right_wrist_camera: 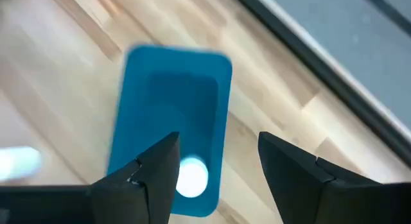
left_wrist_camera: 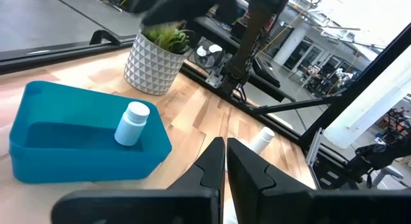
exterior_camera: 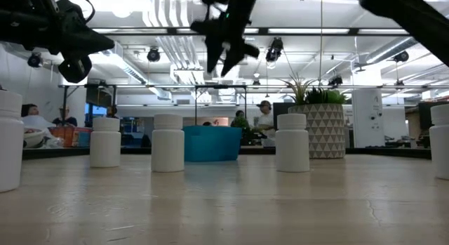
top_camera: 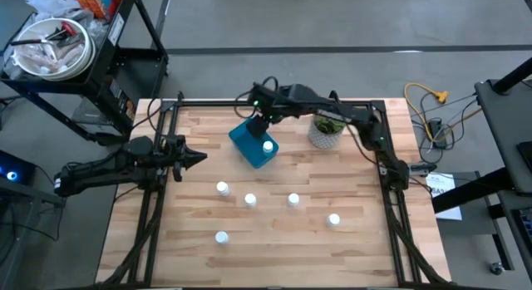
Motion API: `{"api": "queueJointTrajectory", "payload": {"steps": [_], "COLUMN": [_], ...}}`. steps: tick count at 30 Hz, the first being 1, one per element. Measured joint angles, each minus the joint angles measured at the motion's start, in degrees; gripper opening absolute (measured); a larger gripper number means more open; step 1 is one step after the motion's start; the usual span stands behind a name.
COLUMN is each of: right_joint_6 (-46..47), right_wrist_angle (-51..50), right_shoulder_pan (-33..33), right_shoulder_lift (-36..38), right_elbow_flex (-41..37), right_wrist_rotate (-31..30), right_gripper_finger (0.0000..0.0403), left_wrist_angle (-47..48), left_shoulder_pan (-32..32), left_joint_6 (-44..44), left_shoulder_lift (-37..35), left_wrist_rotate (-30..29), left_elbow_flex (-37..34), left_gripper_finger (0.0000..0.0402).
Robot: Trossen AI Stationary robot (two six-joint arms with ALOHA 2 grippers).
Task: Pick and place pill bottles into a basket
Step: Put the white pill bottle into the dark blue bin
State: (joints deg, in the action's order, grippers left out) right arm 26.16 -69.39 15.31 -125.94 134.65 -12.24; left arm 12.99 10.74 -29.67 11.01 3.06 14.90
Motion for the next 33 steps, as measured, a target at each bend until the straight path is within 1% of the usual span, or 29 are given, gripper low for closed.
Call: {"api": "queueJointTrajectory", "payload": {"steps": [6, 11, 15, 18, 26, 30, 33], "right_joint_6": [-4.2, -9.1, -12.6, -14.6, -21.0, -21.9, -20.8], "right_wrist_angle": [3.6, 7.7, 10.3, 10.3, 9.4, 7.7, 6.4], "right_shoulder_pan": [0.0, -0.1, -0.2, -0.4, -2.7, -4.8, -6.6], "right_shoulder_lift": [8.3, 14.8, 19.1, 21.3, 25.2, 27.8, 29.9], "right_elbow_flex": [0.0, 0.0, 0.0, 0.0, -0.1, -0.1, -1.4], "right_wrist_rotate": [0.0, -0.2, -0.4, -0.4, 1.0, 5.2, 5.7], "right_gripper_finger": [0.0177, 0.0149, 0.0117, 0.0089, 0.0015, 0.0009, 0.0008], "left_wrist_angle": [-0.5, -0.6, -0.6, -0.6, -0.6, -0.5, -0.5], "left_shoulder_pan": [0.0, 0.0, 0.0, 0.0, 0.0, 0.0, 0.0], "left_joint_6": [0.0, 0.0, 0.0, 0.0, 0.0, 0.0, 0.0], "left_shoulder_lift": [0.2, 0.2, 0.2, 0.3, 0.6, 0.6, 0.6], "left_wrist_rotate": [0.0, 0.0, 0.0, 0.0, 0.0, 0.0, 0.0], "left_elbow_flex": [0.0, 0.0, 0.0, 0.0, 0.0, 0.0, 0.0], "left_gripper_finger": [0.0000, 0.0000, 0.0000, 0.0000, 0.0000, 0.0000, 0.0000]}}
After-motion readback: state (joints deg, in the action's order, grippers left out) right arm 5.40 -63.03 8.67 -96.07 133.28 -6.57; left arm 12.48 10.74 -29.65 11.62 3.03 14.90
